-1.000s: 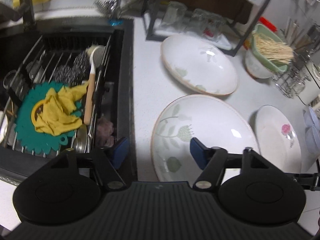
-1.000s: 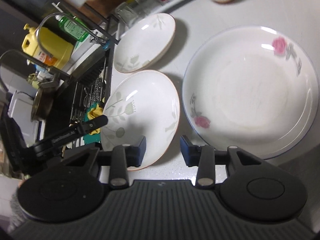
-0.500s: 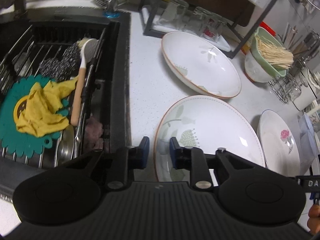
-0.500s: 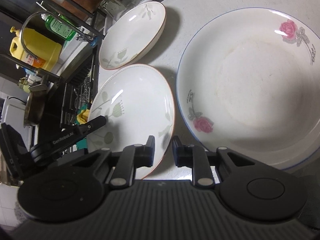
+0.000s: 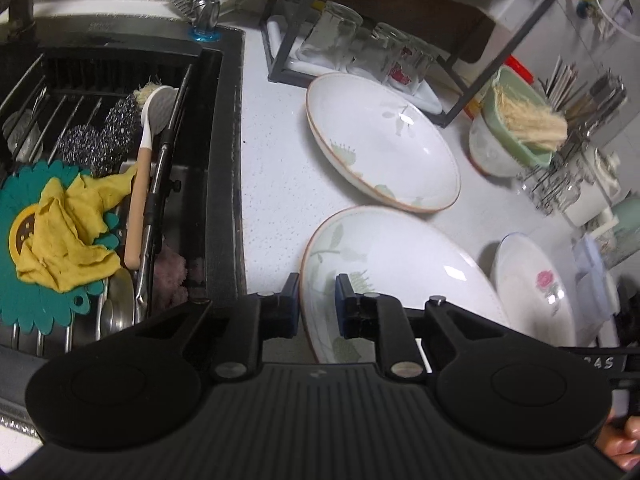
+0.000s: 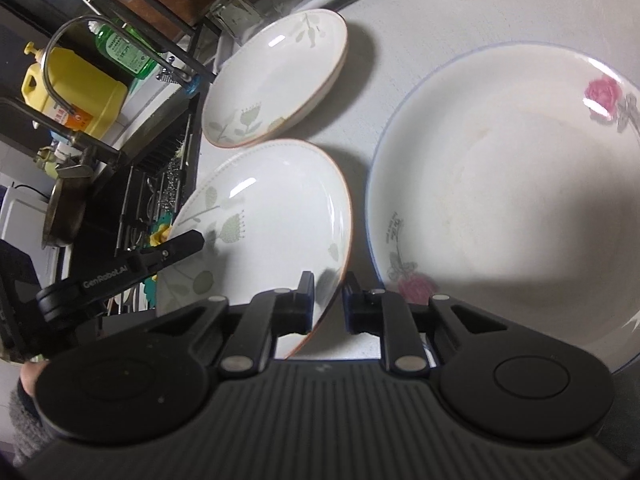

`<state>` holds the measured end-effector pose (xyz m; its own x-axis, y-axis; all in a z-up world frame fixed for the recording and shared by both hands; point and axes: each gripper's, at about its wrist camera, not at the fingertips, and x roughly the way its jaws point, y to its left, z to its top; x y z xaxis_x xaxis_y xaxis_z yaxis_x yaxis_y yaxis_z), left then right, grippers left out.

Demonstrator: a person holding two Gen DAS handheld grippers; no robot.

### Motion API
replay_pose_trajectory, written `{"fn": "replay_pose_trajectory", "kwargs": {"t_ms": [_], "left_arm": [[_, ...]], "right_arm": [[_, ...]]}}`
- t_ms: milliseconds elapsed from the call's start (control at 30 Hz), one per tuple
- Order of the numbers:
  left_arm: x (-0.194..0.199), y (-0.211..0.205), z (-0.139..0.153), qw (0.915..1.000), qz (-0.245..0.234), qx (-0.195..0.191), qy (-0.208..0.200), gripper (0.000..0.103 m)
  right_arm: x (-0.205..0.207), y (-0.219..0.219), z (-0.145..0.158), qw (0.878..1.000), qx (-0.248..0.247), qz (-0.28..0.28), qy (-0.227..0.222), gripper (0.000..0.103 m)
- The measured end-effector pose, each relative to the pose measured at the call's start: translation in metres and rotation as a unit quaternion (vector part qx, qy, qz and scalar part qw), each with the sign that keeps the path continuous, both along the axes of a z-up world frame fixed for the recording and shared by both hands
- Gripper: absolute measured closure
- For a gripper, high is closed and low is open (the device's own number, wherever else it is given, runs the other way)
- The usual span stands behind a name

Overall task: Organize plates and bowls
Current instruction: 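Close both grippers on the leaf-pattern plate rim and lift it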

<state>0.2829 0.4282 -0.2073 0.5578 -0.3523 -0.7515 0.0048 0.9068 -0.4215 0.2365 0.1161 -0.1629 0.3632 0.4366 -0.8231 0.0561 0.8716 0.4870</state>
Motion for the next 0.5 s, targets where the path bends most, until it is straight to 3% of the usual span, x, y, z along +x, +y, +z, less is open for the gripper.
{"fn": "replay_pose_trajectory", "kwargs": {"t_ms": [500], "left_arm": [[-0.004, -0.016, 0.057, 0.9999, -0.009, 0.01, -0.005, 0.083]], "right_arm": [[0.003, -0.017, 0.04, 1.0, 0.026, 0.015, -0.004, 0.085]]}}
